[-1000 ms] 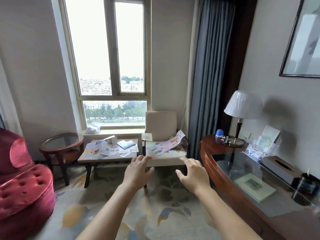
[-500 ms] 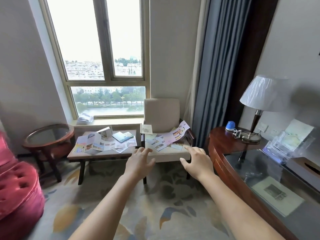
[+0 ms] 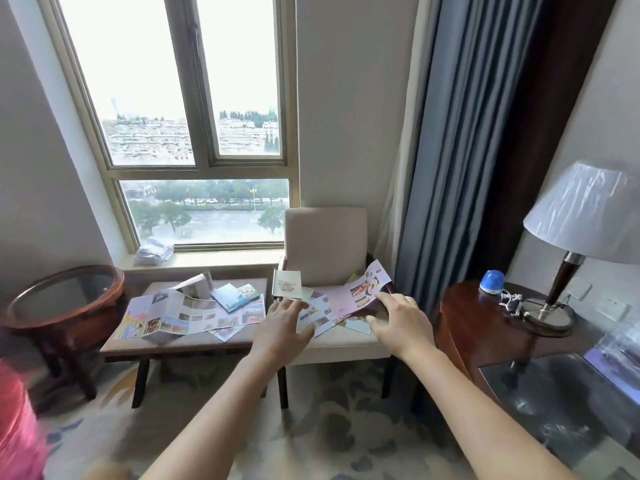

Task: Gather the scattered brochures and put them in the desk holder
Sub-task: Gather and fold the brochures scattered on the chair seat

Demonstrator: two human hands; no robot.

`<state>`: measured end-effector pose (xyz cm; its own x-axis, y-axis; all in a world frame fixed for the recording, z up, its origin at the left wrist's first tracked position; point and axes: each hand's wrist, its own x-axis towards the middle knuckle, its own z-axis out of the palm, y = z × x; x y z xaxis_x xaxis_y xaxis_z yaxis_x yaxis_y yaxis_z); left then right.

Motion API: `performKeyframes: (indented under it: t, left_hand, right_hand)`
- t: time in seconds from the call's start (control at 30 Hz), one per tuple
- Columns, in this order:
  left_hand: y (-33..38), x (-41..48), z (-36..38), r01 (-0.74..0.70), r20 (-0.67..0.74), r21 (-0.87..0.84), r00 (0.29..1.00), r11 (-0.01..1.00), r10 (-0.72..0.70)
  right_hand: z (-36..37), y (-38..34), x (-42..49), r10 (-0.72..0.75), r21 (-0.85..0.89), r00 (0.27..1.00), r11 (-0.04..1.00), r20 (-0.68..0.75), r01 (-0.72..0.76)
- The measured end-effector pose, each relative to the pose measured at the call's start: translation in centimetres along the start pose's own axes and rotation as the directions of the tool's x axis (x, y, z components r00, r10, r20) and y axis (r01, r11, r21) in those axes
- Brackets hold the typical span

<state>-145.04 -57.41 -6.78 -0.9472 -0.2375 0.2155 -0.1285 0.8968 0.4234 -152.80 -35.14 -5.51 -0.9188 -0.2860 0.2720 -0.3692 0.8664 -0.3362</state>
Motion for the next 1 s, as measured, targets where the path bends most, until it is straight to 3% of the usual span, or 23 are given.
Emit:
performKeyframes:
  t: [0.7, 1.0]
  left_hand:
    - [-9.1, 35.9, 6.6, -0.051, 0.043, -0.053, 0.998, 0.997, 0.054]
    - [-11.4, 46.1, 10.4, -0.036, 0.094, -0.023, 0.995, 0.999, 0.038]
  right_hand:
    - [14.1, 3.4, 31.3, 0.139, 0.002, 0.989, 0.99, 0.058, -0.139]
    - [18.0, 6.5, 40.9, 0.198, -0.022, 0.976, 0.98, 0.09, -0.197]
